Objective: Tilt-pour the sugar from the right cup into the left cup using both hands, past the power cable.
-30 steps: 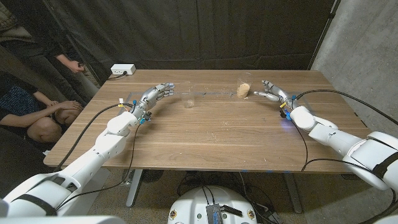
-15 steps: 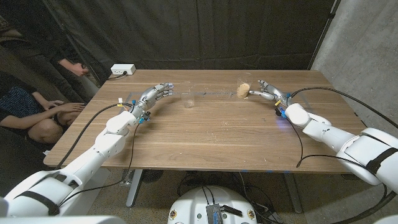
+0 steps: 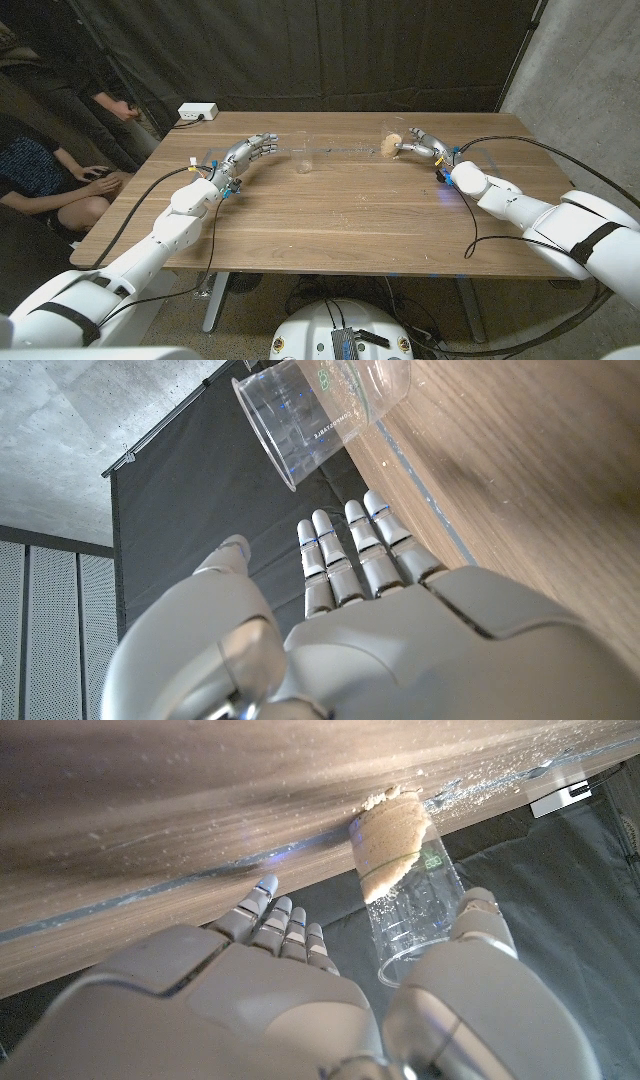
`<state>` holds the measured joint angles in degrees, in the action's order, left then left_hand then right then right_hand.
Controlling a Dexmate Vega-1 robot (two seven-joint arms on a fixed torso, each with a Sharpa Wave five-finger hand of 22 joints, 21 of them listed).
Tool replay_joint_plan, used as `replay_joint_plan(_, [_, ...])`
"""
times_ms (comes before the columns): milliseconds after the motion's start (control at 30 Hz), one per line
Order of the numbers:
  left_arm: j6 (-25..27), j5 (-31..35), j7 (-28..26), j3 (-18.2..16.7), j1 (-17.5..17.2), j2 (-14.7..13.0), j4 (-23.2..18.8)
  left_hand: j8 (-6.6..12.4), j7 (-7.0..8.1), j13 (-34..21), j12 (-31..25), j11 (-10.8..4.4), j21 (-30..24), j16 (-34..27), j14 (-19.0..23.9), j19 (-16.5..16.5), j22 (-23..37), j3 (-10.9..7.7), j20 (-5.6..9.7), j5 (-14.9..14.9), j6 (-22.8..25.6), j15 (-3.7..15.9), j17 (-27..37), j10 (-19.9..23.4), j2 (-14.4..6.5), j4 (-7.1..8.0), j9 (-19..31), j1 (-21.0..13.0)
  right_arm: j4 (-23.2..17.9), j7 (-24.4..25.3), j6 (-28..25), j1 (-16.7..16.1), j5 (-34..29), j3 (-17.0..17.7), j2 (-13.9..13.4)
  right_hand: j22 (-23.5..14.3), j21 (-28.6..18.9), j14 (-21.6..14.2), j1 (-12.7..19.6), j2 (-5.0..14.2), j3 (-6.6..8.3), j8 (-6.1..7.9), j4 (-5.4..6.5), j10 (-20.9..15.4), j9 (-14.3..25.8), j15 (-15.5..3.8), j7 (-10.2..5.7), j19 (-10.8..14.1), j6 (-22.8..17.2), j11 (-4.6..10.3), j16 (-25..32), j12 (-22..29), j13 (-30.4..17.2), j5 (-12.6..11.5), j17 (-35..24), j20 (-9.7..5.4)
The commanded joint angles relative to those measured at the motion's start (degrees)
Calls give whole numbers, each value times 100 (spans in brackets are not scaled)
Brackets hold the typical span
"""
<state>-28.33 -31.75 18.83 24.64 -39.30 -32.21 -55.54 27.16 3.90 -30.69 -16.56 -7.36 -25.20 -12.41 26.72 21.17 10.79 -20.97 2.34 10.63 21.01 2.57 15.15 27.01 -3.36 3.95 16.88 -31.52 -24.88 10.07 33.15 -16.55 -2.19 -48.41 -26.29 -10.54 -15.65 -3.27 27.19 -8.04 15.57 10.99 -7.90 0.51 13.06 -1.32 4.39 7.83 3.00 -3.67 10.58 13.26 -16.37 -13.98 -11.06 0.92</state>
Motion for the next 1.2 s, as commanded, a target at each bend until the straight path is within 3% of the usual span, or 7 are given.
replay_joint_plan(33, [-77,-26,127,11,139,73,231,15,0,-18,-33,-3,10,-43,45,47,18,-43,34,48,65,597,18,63,23,-10,14,-7,201,-30,-104,222,176,-193,202,-31,13,40,-19,5,-15,42,9,25,-8,5,16,3,-3,-25,12,4,-34,-44,-28,9])
replay_joint_plan(367, [-186,-81,194,-21,193,137,412,15,-3,-22,-33,4,18,-45,56,51,19,-55,40,46,73,599,14,71,22,-16,14,-3,-4,-31,-86,154,279,-145,226,-36,26,53,-20,14,-20,54,13,63,-11,28,17,6,-4,-50,19,1,-38,-50,-27,28])
replay_joint_plan(733, [-359,-156,359,-41,300,263,748,16,-19,-26,-36,2,25,-54,84,63,19,-68,42,45,84,599,11,88,21,-24,14,-1,-824,-136,-451,-124,215,30,58,-40,38,55,-34,25,-28,64,23,59,-14,55,9,9,-4,-86,30,13,-41,-53,-27,67])
replay_joint_plan(1067, [-414,-200,430,-56,316,309,864,15,-16,-31,-43,-3,35,-54,92,65,20,-78,43,43,91,603,9,112,21,-30,14,5,-895,-145,-506,-177,146,123,125,-43,44,46,-38,30,-34,75,27,46,-16,64,6,20,-11,-88,40,28,-43,-55,-26,83])
replay_joint_plan(1133, [-420,-204,447,-56,330,319,894,20,-21,-33,-45,7,37,-55,95,66,20,-81,44,43,106,597,9,116,20,-31,14,6,-836,-136,-477,-162,149,138,168,-48,46,35,-46,39,-37,81,33,53,-17,72,-7,30,-14,-84,49,32,-45,-56,-27,186])
replay_joint_plan(1200, [-430,-212,462,-57,343,334,931,21,-22,-34,-46,0,38,-56,99,67,20,-83,46,42,110,598,9,120,20,-33,14,7,-751,-119,-445,-134,147,143,222,-50,46,36,-48,43,-38,82,35,61,-18,72,-11,35,-13,-71,50,31,-46,-56,-28,195])
